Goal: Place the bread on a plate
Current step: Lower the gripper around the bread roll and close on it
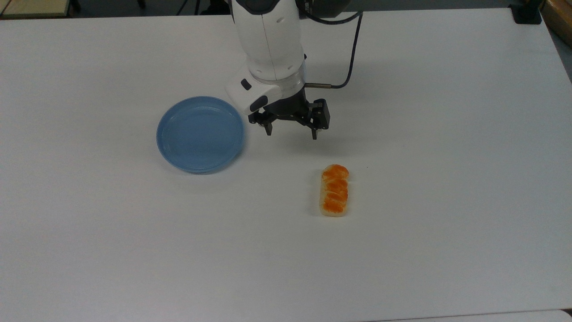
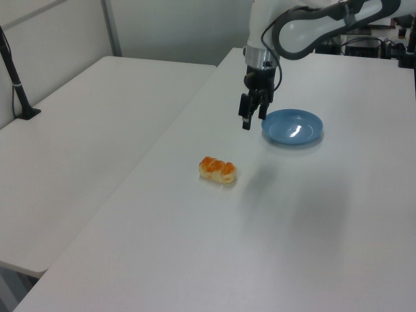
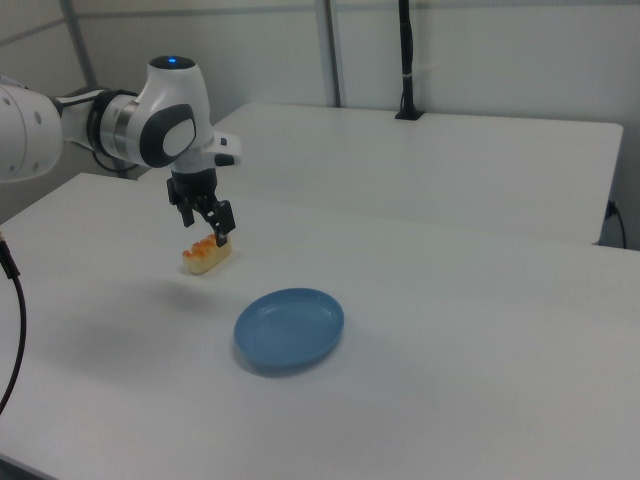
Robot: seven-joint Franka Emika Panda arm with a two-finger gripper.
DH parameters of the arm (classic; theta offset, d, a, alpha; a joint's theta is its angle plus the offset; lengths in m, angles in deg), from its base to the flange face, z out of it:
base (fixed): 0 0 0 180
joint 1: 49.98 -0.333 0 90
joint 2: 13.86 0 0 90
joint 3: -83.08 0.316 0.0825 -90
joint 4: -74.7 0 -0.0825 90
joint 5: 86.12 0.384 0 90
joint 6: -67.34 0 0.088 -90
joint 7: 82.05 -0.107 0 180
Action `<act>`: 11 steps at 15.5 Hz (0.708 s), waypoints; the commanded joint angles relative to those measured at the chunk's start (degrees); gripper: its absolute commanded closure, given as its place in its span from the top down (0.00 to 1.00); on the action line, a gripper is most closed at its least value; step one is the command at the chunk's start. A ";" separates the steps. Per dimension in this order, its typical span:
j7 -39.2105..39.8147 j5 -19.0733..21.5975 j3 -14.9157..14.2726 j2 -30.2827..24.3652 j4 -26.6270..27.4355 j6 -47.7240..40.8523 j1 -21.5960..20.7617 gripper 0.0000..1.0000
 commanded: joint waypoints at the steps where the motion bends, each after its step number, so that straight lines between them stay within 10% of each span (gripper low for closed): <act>1: -6.98 0.88 1.39 5.68 -4.74 3.15 -1.32 1.00; 11: -9.71 -4.40 1.47 15.36 -12.04 6.59 -5.54 1.00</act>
